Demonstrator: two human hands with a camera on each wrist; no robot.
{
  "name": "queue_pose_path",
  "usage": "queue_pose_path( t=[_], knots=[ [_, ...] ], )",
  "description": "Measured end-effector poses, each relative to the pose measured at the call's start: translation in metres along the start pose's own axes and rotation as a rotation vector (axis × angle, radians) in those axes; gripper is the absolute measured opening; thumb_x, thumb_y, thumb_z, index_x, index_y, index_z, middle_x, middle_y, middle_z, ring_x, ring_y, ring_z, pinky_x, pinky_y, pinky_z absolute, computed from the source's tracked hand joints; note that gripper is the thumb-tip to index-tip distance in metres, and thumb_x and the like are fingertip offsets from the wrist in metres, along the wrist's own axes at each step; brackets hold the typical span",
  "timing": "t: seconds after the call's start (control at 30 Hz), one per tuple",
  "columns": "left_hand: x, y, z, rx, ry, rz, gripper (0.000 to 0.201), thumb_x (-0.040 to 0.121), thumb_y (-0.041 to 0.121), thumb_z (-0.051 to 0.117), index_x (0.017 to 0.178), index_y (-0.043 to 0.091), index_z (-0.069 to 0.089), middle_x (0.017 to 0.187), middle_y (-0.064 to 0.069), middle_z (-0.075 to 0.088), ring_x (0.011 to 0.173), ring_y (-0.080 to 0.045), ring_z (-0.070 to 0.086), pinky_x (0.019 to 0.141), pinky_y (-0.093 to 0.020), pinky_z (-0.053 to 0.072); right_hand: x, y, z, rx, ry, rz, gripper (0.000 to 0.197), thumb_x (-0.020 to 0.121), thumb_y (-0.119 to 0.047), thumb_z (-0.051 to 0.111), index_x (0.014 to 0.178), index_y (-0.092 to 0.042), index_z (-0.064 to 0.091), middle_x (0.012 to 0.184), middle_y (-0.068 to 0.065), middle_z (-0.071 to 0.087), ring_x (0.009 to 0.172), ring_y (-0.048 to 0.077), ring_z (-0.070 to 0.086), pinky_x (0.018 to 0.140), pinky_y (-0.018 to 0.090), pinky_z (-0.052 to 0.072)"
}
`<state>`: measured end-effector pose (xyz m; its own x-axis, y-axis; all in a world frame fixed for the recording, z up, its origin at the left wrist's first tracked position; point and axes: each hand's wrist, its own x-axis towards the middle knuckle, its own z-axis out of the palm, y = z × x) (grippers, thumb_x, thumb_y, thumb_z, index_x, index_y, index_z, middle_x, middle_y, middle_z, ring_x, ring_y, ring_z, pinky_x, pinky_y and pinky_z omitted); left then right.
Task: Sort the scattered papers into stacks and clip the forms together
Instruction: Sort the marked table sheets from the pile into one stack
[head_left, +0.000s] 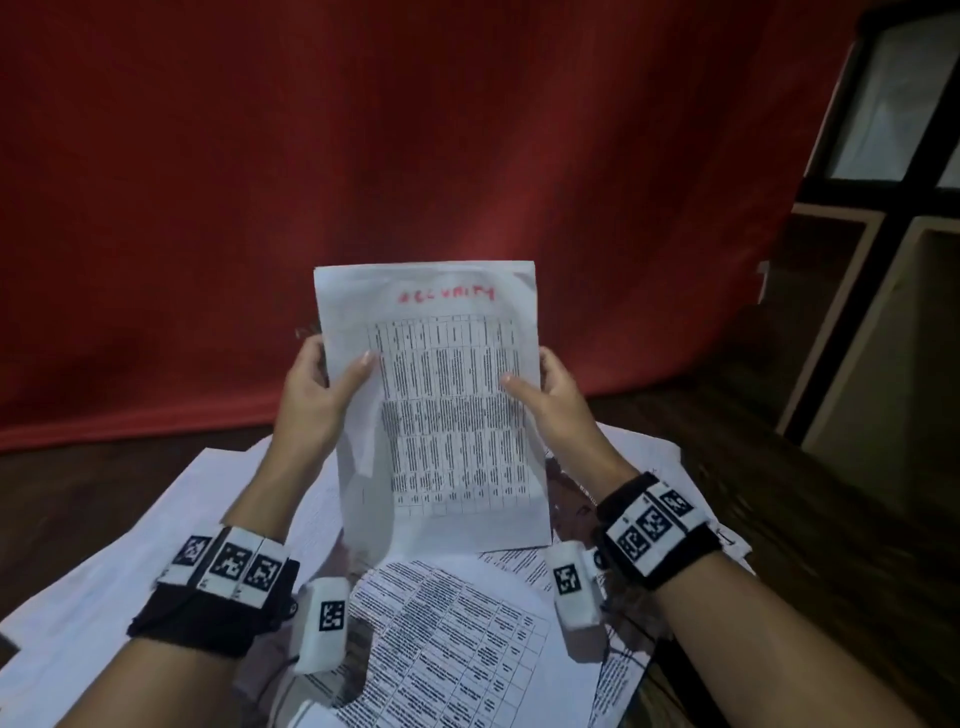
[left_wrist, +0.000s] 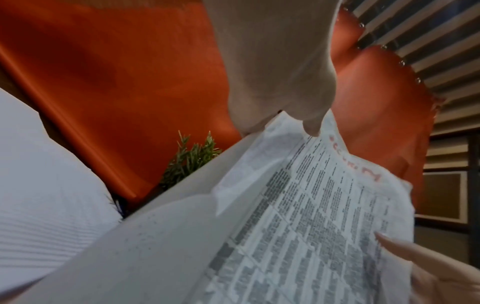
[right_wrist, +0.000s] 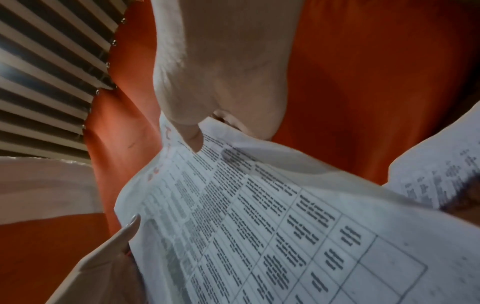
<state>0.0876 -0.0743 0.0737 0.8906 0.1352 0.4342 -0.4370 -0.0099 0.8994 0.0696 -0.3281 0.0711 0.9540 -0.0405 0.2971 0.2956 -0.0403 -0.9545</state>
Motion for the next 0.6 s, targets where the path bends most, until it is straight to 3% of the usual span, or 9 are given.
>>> queue_pose_path(
  t=[0.1, 0.2, 0.23, 0.3, 0.37, 0.43, 0.5, 0.57, 0.6],
  knots=[
    [0.000, 0.009, -0.003, -0.075, -0.040, 0.086, 0.033, 0.093, 0.023, 0.075, 0.125, 0.020, 0.064, 0.120, -0.004, 0.076, 0.107, -0.020, 0.076, 0.086, -0.034, 0.063, 0.002, 0.000, 0.002, 0.120, 0.019, 0.000, 0.024, 0.103, -0.007, 0.057, 0.123, -0.020, 0.060, 0.117, -0.003, 0.074, 0.104, 0.008, 0.073, 0.084, 0.023, 0.059],
    [-0.001, -0.004, -0.015, -0.085, -0.156, -0.018, 0.063, 0.070, 0.046, 0.093, 0.122, 0.018, 0.069, 0.116, -0.002, 0.079, 0.102, -0.016, 0.077, 0.084, -0.030, 0.061, 0.006, 0.008, -0.002, 0.157, -0.065, 0.069, 0.026, 0.101, -0.006, 0.055, 0.124, -0.017, 0.062, 0.124, 0.006, 0.074, 0.115, 0.022, 0.070, 0.100, 0.038, 0.055],
    [-0.003, -0.013, -0.018, -0.022, -0.176, -0.079, 0.072, 0.056, 0.055, 0.096, 0.115, 0.018, 0.074, 0.109, 0.001, 0.081, 0.096, -0.012, 0.078, 0.082, -0.028, 0.059, 0.007, 0.013, -0.007, 0.155, -0.111, 0.108, 0.026, 0.100, -0.005, 0.053, 0.123, -0.014, 0.062, 0.124, 0.008, 0.072, 0.115, 0.025, 0.069, 0.101, 0.041, 0.052],
    [-0.003, -0.029, -0.023, 0.012, -0.110, -0.137, 0.061, 0.046, 0.054, 0.096, 0.092, 0.016, 0.081, 0.089, 0.005, 0.082, 0.077, -0.006, 0.076, 0.074, -0.024, 0.057, 0.012, 0.018, -0.023, 0.082, -0.152, 0.172, 0.022, 0.099, -0.005, 0.049, 0.116, -0.008, 0.062, 0.114, 0.012, 0.070, 0.101, 0.026, 0.066, 0.091, 0.040, 0.050],
    [0.001, -0.035, -0.034, -0.008, 0.051, -0.098, 0.038, 0.058, 0.043, 0.095, 0.079, 0.016, 0.081, 0.082, 0.008, 0.080, 0.066, 0.000, 0.070, 0.071, -0.023, 0.056, 0.018, 0.021, -0.046, -0.113, -0.095, 0.239, 0.017, 0.101, -0.008, 0.048, 0.108, -0.010, 0.063, 0.103, 0.012, 0.069, 0.087, 0.022, 0.066, 0.079, 0.034, 0.051],
    [0.006, -0.031, -0.053, -0.058, 0.177, -0.034, 0.023, 0.073, 0.030, 0.093, 0.083, 0.015, 0.079, 0.099, -0.003, 0.079, 0.070, 0.001, 0.070, 0.077, -0.026, 0.058, 0.021, 0.031, -0.073, -0.469, -0.084, 0.344, 0.013, 0.102, -0.015, 0.054, 0.102, -0.008, 0.065, 0.093, 0.010, 0.067, 0.072, 0.018, 0.062, 0.063, 0.025, 0.050],
    [0.012, -0.028, -0.077, -0.090, 0.227, 0.014, 0.009, 0.085, 0.024, 0.086, 0.091, 0.019, 0.082, 0.115, -0.004, 0.078, 0.086, -0.005, 0.075, 0.086, -0.028, 0.061, 0.018, 0.045, -0.091, -0.875, -0.245, 0.457, 0.031, 0.100, -0.035, 0.064, 0.083, -0.009, 0.063, 0.077, 0.006, 0.064, 0.057, 0.014, 0.056, 0.048, 0.020, 0.043],
    [0.012, -0.027, -0.094, -0.094, 0.254, 0.031, 0.010, 0.086, 0.028, 0.086, 0.096, 0.029, 0.083, 0.112, 0.008, 0.080, 0.098, -0.010, 0.077, 0.095, -0.033, 0.060, 0.009, 0.055, -0.094, -1.169, -0.451, 0.545, 0.047, 0.091, -0.056, 0.070, 0.071, -0.015, 0.059, 0.068, 0.000, 0.060, 0.055, 0.011, 0.054, 0.049, 0.022, 0.039],
    [0.011, -0.025, -0.098, -0.104, 0.264, 0.043, 0.012, 0.084, 0.032, 0.087, 0.095, 0.033, 0.084, 0.107, 0.013, 0.080, 0.099, -0.008, 0.077, 0.095, -0.032, 0.061, 0.005, 0.060, -0.093, -1.244, -0.503, 0.568, 0.046, 0.086, -0.060, 0.073, 0.077, -0.017, 0.060, 0.071, -0.003, 0.060, 0.061, 0.009, 0.054, 0.053, 0.023, 0.040]
  ],
)
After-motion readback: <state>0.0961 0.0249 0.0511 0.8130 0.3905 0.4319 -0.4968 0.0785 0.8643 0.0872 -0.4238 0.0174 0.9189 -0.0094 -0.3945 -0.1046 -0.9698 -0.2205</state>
